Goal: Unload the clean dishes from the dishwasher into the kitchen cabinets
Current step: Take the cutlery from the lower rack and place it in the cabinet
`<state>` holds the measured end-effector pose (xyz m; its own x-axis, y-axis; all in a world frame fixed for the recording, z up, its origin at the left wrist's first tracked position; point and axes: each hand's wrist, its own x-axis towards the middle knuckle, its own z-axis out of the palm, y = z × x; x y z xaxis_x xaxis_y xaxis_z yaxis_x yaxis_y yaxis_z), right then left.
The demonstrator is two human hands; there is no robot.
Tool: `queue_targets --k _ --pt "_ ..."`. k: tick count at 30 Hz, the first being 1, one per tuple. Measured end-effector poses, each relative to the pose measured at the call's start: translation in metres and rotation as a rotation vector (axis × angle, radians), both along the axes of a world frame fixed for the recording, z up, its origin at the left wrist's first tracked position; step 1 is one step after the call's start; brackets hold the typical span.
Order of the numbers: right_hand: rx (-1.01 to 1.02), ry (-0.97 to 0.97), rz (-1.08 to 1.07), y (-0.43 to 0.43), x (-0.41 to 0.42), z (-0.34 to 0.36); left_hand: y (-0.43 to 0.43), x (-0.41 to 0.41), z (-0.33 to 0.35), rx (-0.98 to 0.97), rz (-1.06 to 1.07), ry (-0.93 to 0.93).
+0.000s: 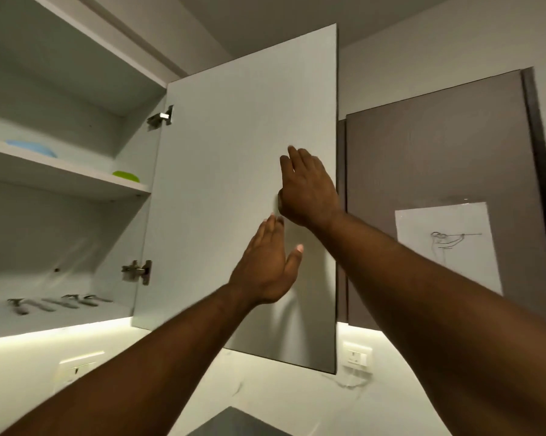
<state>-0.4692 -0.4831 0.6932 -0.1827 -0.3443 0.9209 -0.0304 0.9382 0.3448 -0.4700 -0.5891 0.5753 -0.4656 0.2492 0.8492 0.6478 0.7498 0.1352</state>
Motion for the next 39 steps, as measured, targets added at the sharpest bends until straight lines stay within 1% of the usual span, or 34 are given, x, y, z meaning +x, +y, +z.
queue_targets --k 3,6,9,12,14,16,18,21,25,29,33,39 --pt "-0.08 -0.029 0.002 0.036 0.0 0.0 0.042 0.001 0.004 0.032 -0.028 -0.014" --pt "-0.158 -0.09 0.045 0.062 -0.005 -0.005 0.075 -0.002 0.001 0.047 0.038 -0.074" --pt "-0.291 -0.142 0.204 0.07 -0.01 -0.012 0.095 -0.01 -0.007 0.032 0.122 -0.101" --pt "-0.431 -0.288 0.408 0.068 -0.011 -0.018 0.1 -0.025 -0.016 0.021 0.208 -0.045" --pt "-0.523 -0.34 0.515 0.066 -0.013 -0.021 0.103 -0.033 -0.021 0.033 0.233 -0.018" --pt "-0.65 -0.363 0.596 0.064 -0.017 -0.023 0.107 -0.038 -0.022 0.043 0.253 -0.004" --pt "-0.716 -0.377 0.631 0.064 -0.02 -0.024 0.111 -0.042 -0.024 0.053 0.284 0.009" --pt "-0.729 -0.376 0.653 0.065 -0.02 -0.021 0.113 -0.043 -0.031 0.069 0.325 0.029" --pt "-0.712 -0.371 0.682 0.065 -0.015 -0.02 0.114 -0.036 -0.038 0.116 0.319 0.032" --pt "-0.718 -0.357 0.724 0.06 -0.005 -0.022 0.108 -0.024 -0.038 0.122 0.318 0.012" --pt "-0.734 -0.359 0.753 0.052 0.013 -0.022 0.095 -0.007 -0.039 0.122 0.29 0.009" --pt "-0.722 -0.336 0.724 0.023 0.046 -0.022 0.061 0.028 -0.039 0.126 0.204 0.001"
